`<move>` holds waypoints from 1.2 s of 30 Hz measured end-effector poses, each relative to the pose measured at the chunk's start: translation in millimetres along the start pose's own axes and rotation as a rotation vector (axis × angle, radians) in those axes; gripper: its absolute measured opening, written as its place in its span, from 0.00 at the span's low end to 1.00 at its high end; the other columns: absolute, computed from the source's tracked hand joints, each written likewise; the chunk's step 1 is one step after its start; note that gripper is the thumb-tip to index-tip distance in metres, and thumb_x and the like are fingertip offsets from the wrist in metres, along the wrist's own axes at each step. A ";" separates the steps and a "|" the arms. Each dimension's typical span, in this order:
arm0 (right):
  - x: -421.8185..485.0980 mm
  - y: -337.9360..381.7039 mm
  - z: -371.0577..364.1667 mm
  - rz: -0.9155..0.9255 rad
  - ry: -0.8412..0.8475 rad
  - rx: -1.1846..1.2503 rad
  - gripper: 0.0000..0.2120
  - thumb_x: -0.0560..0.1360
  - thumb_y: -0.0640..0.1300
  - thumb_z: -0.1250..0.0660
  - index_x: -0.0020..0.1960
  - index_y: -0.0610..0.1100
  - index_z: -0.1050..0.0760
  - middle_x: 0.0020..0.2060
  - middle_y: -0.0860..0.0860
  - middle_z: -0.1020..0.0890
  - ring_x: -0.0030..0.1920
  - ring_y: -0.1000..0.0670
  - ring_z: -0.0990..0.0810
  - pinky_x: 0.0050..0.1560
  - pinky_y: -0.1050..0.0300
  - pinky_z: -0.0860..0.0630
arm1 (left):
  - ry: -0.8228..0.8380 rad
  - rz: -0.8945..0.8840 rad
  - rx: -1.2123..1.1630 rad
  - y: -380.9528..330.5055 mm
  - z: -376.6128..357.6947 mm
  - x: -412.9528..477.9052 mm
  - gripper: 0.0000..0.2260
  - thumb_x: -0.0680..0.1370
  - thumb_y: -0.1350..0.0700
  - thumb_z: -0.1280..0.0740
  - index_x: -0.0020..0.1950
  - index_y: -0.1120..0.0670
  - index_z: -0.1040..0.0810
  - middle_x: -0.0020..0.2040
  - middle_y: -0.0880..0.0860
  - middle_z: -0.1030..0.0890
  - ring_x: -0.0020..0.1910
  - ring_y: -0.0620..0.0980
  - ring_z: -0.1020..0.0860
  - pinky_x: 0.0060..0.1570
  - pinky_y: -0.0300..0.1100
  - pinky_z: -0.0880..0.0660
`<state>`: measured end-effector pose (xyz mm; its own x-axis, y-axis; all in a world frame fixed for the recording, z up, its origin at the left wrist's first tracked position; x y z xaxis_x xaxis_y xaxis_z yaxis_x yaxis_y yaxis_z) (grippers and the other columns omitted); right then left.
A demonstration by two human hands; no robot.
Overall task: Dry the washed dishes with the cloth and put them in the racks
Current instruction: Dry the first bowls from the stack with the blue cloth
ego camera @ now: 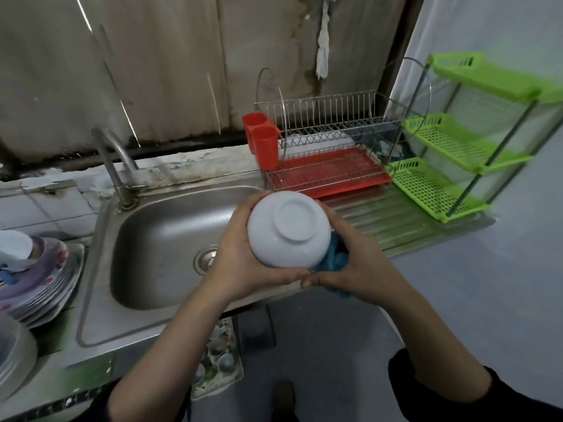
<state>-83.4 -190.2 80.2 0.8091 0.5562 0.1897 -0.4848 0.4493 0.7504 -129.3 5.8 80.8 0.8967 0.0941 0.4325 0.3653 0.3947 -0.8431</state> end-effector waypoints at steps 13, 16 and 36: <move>122.9 -142.4 35.4 -0.184 0.101 -0.068 0.47 0.65 0.52 0.20 0.73 0.70 0.46 0.65 0.58 0.25 0.63 0.53 0.26 0.63 0.49 0.25 | 0.050 0.114 0.089 123.2 -83.8 120.4 0.51 0.52 0.32 0.22 0.70 0.46 0.36 0.64 0.43 0.33 0.64 0.38 0.33 0.60 0.23 0.37; 146.7 -170.5 39.9 -0.226 0.129 -0.060 0.48 0.64 0.51 0.20 0.74 0.66 0.44 0.67 0.58 0.26 0.65 0.51 0.27 0.65 0.46 0.26 | 0.042 0.140 0.182 143.9 -96.6 139.6 0.53 0.52 0.29 0.24 0.72 0.49 0.35 0.65 0.44 0.33 0.63 0.39 0.33 0.61 0.27 0.38; 312.1 -219.6 84.5 -0.198 0.351 -0.268 0.33 0.58 0.52 0.17 0.57 0.54 0.29 0.54 0.50 0.24 0.55 0.46 0.24 0.51 0.49 0.24 | -0.243 0.425 0.282 180.8 -137.2 248.8 0.46 0.52 0.37 0.21 0.66 0.53 0.27 0.60 0.49 0.27 0.61 0.52 0.28 0.60 0.43 0.28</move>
<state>303.6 -174.4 28.1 0.7557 0.6237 -0.1999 -0.4389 0.7088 0.5523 194.2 -24.8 -7.8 0.8550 0.4925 0.1628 -0.1264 0.5022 -0.8554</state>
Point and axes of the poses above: each hand's wrist, its own x-axis towards the middle knuckle, its own z-axis out of the back of the hand, y = z × x, the point moved 2 cm from there along x, towards the middle knuckle
